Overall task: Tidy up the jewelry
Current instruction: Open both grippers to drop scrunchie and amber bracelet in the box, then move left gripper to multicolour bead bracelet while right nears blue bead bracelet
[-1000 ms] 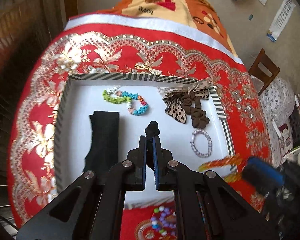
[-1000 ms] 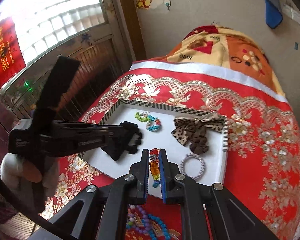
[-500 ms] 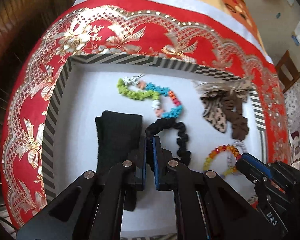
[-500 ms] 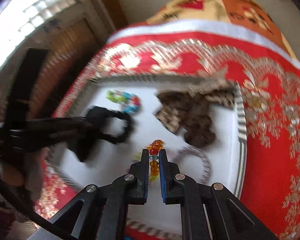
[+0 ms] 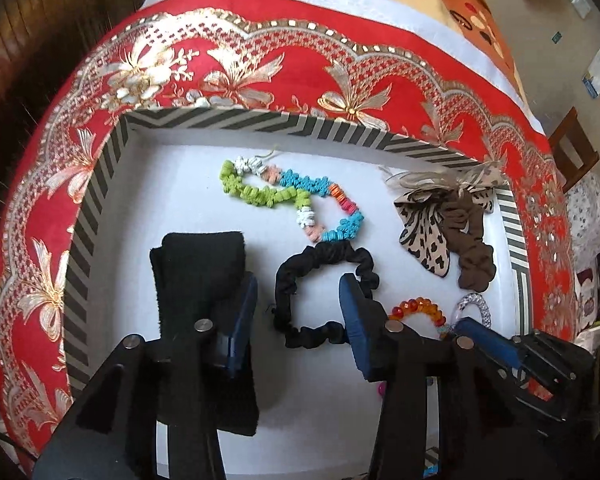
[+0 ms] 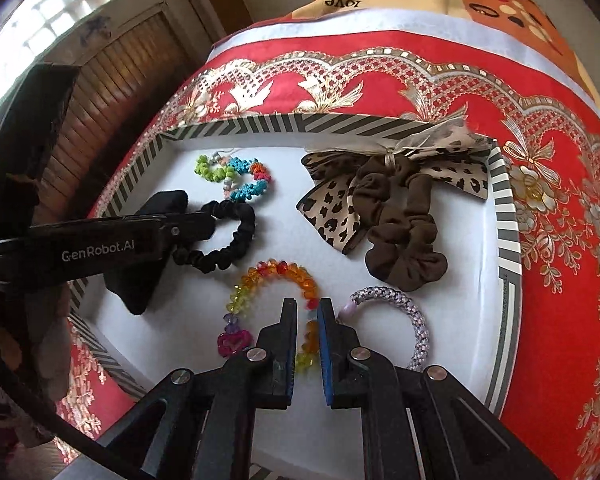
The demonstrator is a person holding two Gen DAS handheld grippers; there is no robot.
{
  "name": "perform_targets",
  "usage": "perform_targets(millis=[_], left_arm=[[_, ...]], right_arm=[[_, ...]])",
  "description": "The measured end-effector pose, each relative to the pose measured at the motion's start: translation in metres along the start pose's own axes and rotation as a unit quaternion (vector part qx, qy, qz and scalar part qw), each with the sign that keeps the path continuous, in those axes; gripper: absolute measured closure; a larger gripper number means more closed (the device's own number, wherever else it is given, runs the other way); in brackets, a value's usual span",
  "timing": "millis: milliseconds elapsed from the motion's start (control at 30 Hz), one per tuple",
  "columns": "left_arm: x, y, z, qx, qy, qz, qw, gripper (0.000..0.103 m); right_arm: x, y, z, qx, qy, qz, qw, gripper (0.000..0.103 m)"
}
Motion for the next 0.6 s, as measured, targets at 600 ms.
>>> perform_targets(millis=[600], left_arm=[[-0.029, 0.053, -0.003, 0.026, -0.002, 0.052, 0.9983, 0.060]], right_arm=[[-0.017, 0.052, -0.011, -0.017, -0.020, 0.034, 0.999, 0.068]])
Point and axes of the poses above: each gripper's, at about its wrist camera, not at the fingertips, and y roughly against the way its jaws point, z to its right, x to its top, the point moved 2 cm from there along -y, roughly the way its jaws point, and after that the axes turned 6 degrees about x, right-handed, at the moved point
